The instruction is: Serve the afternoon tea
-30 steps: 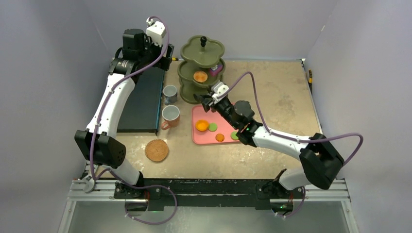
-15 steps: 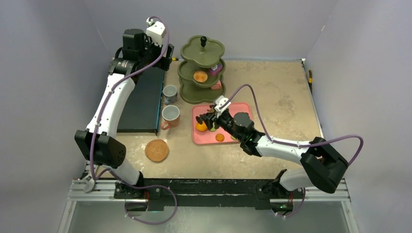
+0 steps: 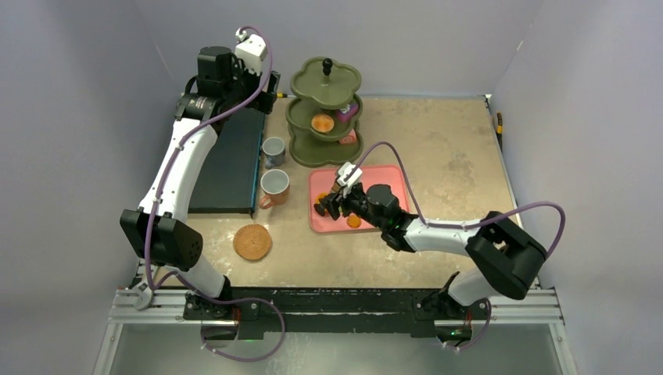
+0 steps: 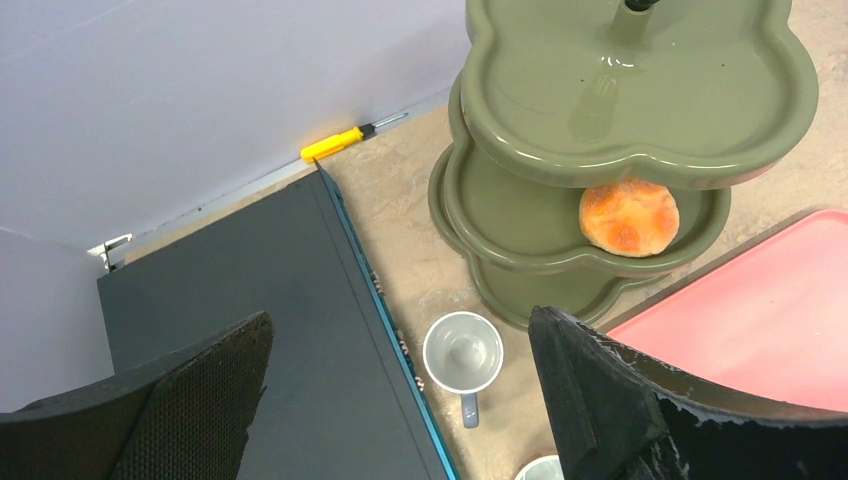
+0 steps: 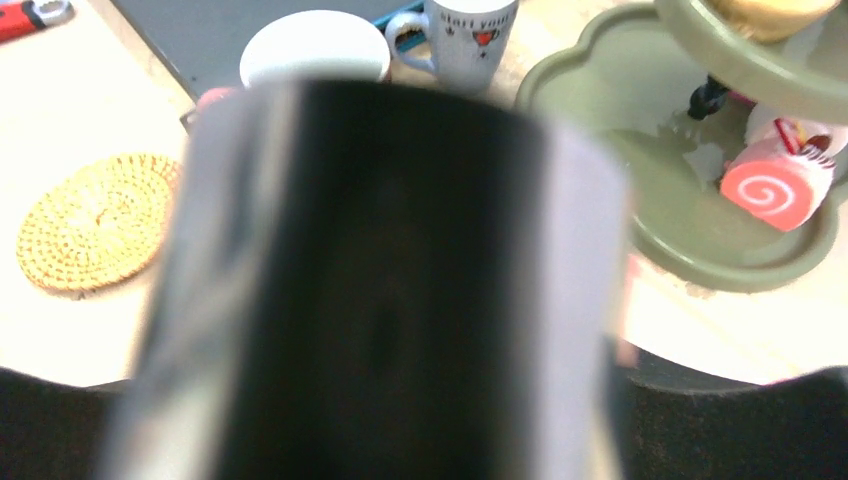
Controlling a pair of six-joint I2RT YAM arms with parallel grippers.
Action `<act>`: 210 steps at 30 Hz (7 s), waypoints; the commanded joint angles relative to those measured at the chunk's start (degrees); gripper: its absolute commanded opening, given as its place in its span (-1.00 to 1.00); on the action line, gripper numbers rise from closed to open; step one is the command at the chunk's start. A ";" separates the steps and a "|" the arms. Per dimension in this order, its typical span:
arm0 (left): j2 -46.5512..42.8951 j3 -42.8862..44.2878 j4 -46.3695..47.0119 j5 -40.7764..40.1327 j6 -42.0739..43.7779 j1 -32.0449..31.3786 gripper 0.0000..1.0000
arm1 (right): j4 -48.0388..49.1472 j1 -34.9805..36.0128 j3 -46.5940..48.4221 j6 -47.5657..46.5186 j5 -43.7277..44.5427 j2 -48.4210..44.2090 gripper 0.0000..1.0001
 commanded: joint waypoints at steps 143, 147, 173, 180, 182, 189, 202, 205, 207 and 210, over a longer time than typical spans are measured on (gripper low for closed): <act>-1.94 -0.10 0.26 1.24 3.70 1.58 0.98 | 41.67 -0.41 32.90 -3.80 32.28 44.65 -0.20; -1.63 0.13 0.43 1.64 3.40 1.55 0.98 | 42.65 -0.41 35.03 -3.25 33.69 46.92 -0.18; -3.31 -1.47 0.77 2.27 3.45 1.58 0.98 | 37.73 1.16 20.03 0.15 31.64 30.52 0.31; -4.90 -1.69 0.44 2.81 3.18 1.54 0.98 | 31.35 4.87 3.57 2.98 37.10 15.17 0.31; -5.40 -1.77 0.26 2.73 3.23 1.58 0.98 | 28.29 6.14 -0.32 4.45 38.97 10.86 0.31; -6.23 -1.75 -0.68 3.17 3.39 1.54 0.98 | 14.13 10.98 -7.47 9.94 46.56 -1.43 0.30; -6.79 -0.81 -1.58 3.67 2.99 1.58 0.98 | 0.35 14.98 -10.91 19.35 52.64 -7.22 0.30; -6.86 -0.81 -1.85 3.64 2.87 1.55 0.98 | 0.37 15.14 -11.83 20.30 52.90 -6.73 0.29; -6.95 -0.81 -1.94 3.75 2.74 1.53 0.98 | 0.95 15.27 -12.21 20.36 52.86 -6.22 0.29; -7.01 -0.64 -2.09 3.79 2.49 1.56 0.98 | 2.16 15.25 -12.27 19.88 52.35 -4.98 0.29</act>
